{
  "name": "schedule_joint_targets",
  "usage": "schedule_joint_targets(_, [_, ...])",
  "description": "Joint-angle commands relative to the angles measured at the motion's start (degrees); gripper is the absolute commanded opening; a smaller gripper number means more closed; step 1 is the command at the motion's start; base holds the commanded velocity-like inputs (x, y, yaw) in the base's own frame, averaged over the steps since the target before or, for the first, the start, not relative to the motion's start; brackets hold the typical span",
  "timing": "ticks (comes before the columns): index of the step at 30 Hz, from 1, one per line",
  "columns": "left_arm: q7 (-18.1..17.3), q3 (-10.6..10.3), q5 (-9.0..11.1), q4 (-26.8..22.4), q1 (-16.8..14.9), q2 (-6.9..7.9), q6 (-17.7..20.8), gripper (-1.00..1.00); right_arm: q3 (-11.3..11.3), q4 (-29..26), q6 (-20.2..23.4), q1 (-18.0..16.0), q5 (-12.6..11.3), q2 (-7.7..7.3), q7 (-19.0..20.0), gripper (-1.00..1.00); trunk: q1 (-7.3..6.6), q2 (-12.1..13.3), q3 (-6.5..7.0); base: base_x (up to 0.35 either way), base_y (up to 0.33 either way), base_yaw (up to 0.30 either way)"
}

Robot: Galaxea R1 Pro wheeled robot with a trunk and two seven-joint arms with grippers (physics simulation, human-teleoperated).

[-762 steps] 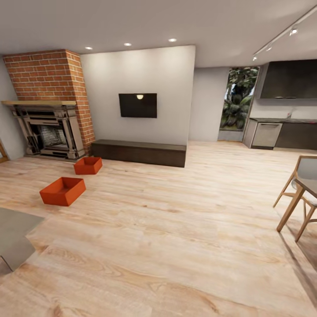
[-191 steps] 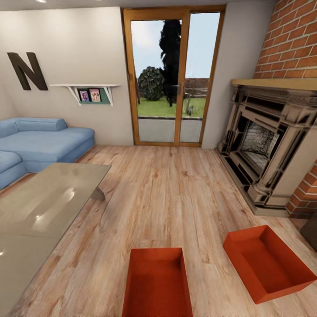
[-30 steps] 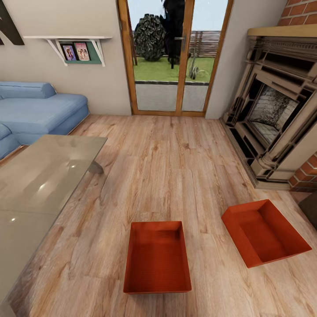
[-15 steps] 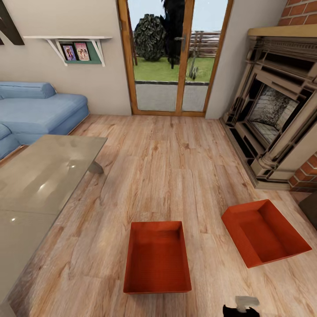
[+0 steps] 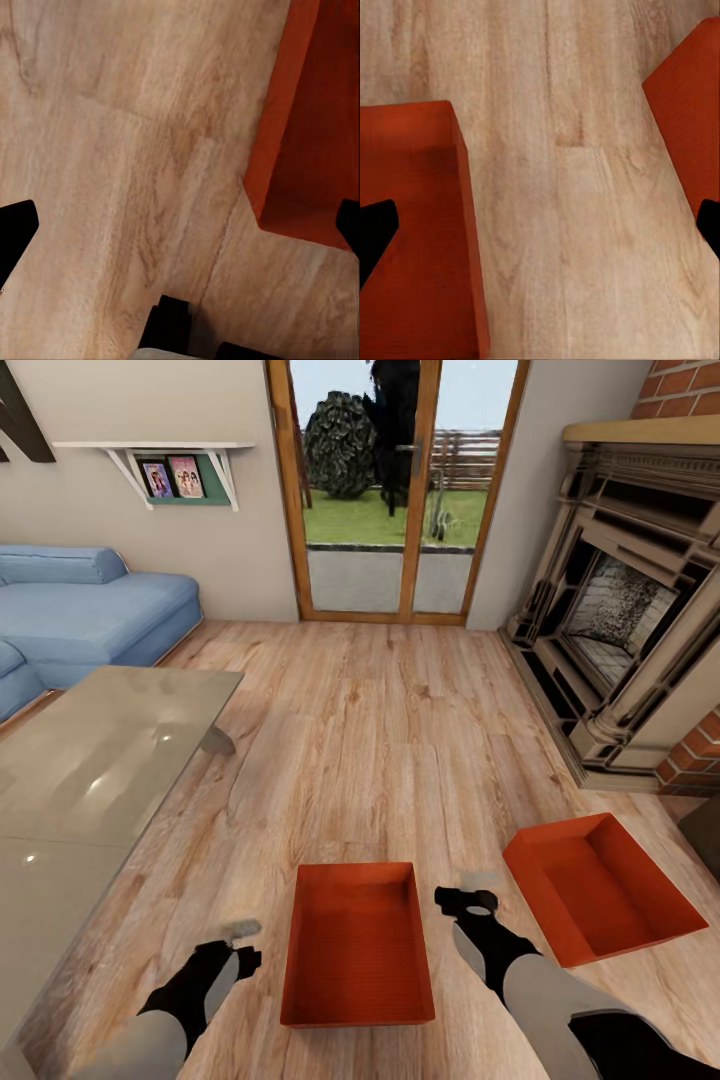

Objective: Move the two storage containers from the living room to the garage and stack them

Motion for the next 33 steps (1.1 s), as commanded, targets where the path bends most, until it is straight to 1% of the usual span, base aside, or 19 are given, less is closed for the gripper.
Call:
schedule_joint_targets(1, [0.9, 0.2, -1.0, 0.1, -0.3, -1.2, 0.0, 1.0, 0.3, 0.1, -0.7, -0.2, -0.4, 0.73, -0.1, 1.0, 0.0, 0.0, -0.04, 0.0, 0.0, 0.0])
schedule_joint_targets(2, [1.8, 0.2, -2.9, 0.5, -0.6, -2.61, -1.0, 1.0, 0.4, 0.1, -1.1, -0.3, -0.5, 0.99, 0.0, 1.0, 0.0, 0.0, -0.04, 0.0, 0.0, 0.0])
schedule_joint_targets(3, [2.4, 0.2, -4.3, 1.2, -0.8, -3.53, -2.6, 1.0, 0.4, 0.2, -2.4, -0.4, -0.5, 1.39, 0.1, 1.0, 0.0, 0.0, -0.04, 0.0, 0.0, 0.0])
schedule_joint_targets(4, [2.6, 0.2, -4.8, 1.7, -0.9, -3.85, -3.7, 1.0, 0.4, 0.2, -3.1, -0.4, -0.5, 1.55, 0.2, 1.0, 0.0, 0.0, -0.04, 0.0, 0.0, 0.0])
schedule_joint_targets(5, [2.9, 0.2, -5.7, 2.7, -1.0, -4.32, -5.9, 1.0, 0.5, 0.5, -4.3, -0.4, -0.5, 1.78, 0.4, 1.0, 0.0, 0.0, -0.04, 0.0, 0.0, 0.0])
schedule_joint_targets(6, [3.1, 0.2, -6.2, 3.6, -1.0, -4.62, -8.3, 1.0, 0.5, 1.2, -5.1, -0.4, -0.4, 1.89, 0.5, 1.0, 0.0, 0.0, -0.04, 0.0, 0.0, 0.0])
schedule_joint_targets(8, [3.2, 0.2, -6.7, 4.5, -1.1, -4.93, -10.8, 1.0, 0.6, 2.4, -5.8, -0.4, -0.3, 1.95, 0.9, 1.0, 0.0, 0.0, -0.04, 0.0, 0.0, 0.0])
schedule_joint_targets(11, [3.3, 0.2, -7.3, 5.5, -1.1, -5.55, -12.7, 1.0, 0.7, 4.6, -6.4, -0.4, -0.1, 1.99, 1.6, 1.0, 0.0, 0.0, -0.04, 0.0, 0.0, 0.0])
schedule_joint_targets(14, [3.4, 0.2, -8.0, 6.0, -1.2, -5.83, -13.5, 1.0, 0.7, 6.8, -6.8, -0.4, -0.1, 2.0, 1.8, 1.0, 0.0, 0.0, -0.04, 0.0, 0.0, 0.0])
schedule_joint_targets(19, [3.4, 0.2, -9.6, 6.8, -1.2, -5.93, -14.1, 1.0, 0.8, 12.2, -7.7, -0.4, 0.1, 2.01, 2.9, 1.0, 0.0, 0.0, -0.04, 0.0, 0.0, 0.0])
schedule_joint_targets(25, [3.4, 0.3, -10.0, 6.3, -1.2, -5.84, -14.5, 1.0, 0.8, 13.3, -8.4, -0.4, 0.1, 2.03, 3.8, 1.0, 0.0, 0.0, -0.04, 0.0, 0.0, 0.0])
schedule_joint_targets(33, [3.4, 0.4, -10.1, 6.2, -1.2, -6.57, -14.6, 1.0, 0.9, 13.4, -8.4, -0.6, 0.2, 2.22, 3.9, 1.0, 0.0, 0.0, -0.04, 0.0, 0.0, 0.0])
